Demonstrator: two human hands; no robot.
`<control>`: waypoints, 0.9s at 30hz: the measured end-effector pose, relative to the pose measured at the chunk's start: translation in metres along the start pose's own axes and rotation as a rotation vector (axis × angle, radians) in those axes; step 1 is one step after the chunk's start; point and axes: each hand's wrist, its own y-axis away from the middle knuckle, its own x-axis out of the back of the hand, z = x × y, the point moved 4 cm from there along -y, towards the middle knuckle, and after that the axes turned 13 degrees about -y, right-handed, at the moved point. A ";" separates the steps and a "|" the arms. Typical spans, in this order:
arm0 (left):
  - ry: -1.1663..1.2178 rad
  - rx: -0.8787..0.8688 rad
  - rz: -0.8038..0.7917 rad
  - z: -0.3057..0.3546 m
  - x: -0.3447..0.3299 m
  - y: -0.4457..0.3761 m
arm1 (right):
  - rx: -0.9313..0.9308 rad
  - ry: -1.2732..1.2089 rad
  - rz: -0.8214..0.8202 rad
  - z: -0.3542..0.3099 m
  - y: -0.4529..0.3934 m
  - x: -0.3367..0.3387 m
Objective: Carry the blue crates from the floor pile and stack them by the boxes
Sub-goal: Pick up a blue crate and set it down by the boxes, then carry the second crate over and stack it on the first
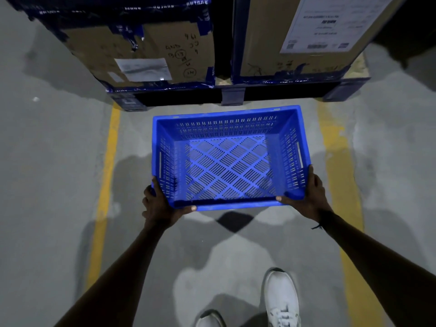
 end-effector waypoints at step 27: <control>0.251 -0.559 0.175 0.286 0.500 0.428 | 0.183 -0.502 0.288 -0.360 0.414 0.365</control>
